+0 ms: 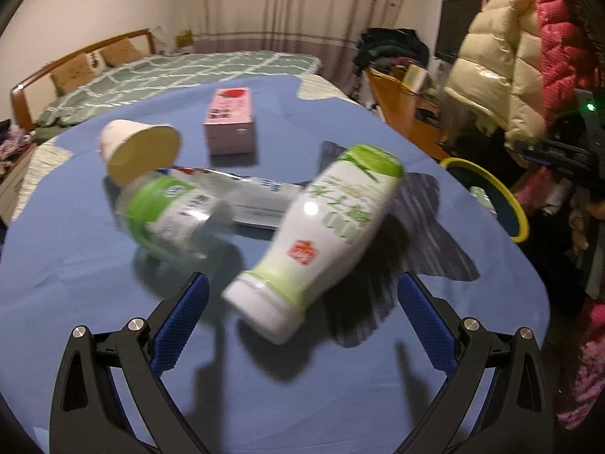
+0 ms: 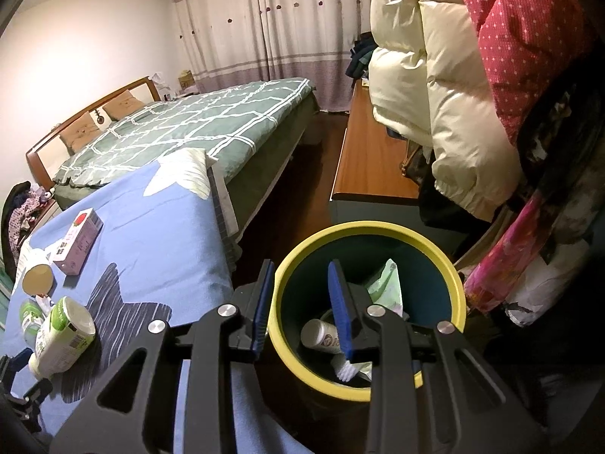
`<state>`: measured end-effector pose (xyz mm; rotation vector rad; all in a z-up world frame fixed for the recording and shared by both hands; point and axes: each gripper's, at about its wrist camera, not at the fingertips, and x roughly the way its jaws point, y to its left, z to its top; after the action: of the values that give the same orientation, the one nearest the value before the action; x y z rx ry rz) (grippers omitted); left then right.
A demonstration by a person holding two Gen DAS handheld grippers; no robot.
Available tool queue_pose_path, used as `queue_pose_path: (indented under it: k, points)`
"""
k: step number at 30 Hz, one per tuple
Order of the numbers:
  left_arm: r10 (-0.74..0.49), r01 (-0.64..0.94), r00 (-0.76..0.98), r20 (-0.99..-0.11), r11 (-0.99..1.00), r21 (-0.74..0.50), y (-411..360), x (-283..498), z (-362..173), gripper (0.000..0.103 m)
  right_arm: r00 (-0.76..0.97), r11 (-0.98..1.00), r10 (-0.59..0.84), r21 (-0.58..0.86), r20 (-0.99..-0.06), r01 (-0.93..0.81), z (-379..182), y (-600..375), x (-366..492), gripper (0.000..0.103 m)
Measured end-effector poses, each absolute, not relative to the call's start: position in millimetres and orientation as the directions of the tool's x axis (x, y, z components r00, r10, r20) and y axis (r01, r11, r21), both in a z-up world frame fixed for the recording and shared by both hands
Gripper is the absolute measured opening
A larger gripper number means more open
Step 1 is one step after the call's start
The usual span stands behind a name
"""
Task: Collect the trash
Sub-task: 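Grasp the white-green drink bottle with the left gripper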
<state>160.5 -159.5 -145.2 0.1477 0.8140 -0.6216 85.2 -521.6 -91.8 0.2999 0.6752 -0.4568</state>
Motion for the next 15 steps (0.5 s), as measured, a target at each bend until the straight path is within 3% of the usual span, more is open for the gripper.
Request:
queue_pose_path:
  k: [3,7,15]
  points:
    - [-0.491,0.613,0.493,-0.718,0.782,-0.114,-167.4,153.0,-145.2,0.096,0.689,0.861,-0.301,0.123,-0.66,0.493,-92.6,-519.1,85.1,0.028]
    - [-0.563,0.67,0.41,-0.717,0.719,-0.182,-178.0,146.5,-146.8,0.085,0.691,0.863,-0.295,0.126,-0.66,0.489,-93.4,-516.7,85.5,0.028]
    - [-0.508,0.597,0.42,-0.752,0.779,-0.193,-182.4,163.0,-157.8,0.071,0.695,0.866,-0.284,0.134,-0.661,0.481,-95.1,-516.3,86.3,0.029]
